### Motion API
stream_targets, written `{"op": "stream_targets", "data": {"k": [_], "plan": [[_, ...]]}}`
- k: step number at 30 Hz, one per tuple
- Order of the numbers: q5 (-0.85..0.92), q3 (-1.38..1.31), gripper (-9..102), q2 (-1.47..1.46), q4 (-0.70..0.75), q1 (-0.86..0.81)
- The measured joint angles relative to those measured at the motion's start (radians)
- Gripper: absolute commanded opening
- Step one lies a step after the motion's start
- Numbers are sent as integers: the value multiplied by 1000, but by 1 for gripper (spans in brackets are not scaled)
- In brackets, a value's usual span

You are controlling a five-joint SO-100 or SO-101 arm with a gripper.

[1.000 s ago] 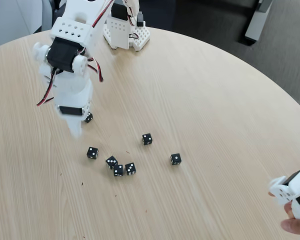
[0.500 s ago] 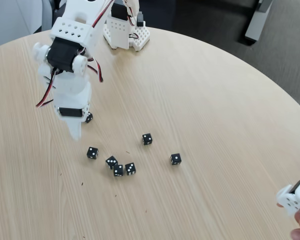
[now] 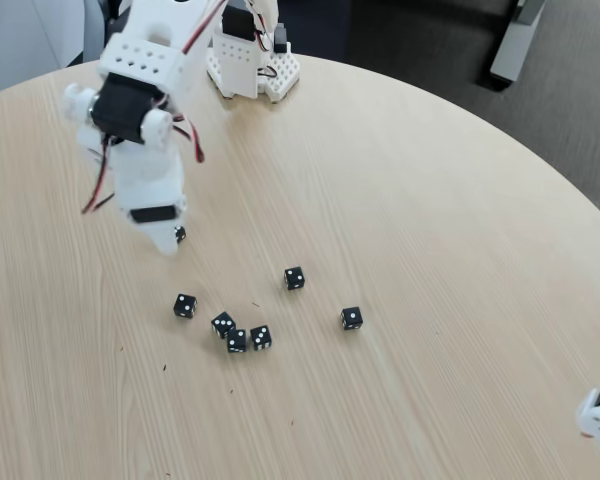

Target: Pick up the dice with number 6

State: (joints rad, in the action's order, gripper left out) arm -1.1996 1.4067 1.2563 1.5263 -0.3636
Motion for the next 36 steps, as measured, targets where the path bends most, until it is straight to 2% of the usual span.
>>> {"op": "stream_targets", "data": {"k": [7,17,36], "plan": [[44,0,22,0,0,-72],[17,0,26,0,-2,-63],[-25,0,26,-75,-57,-63]]}}
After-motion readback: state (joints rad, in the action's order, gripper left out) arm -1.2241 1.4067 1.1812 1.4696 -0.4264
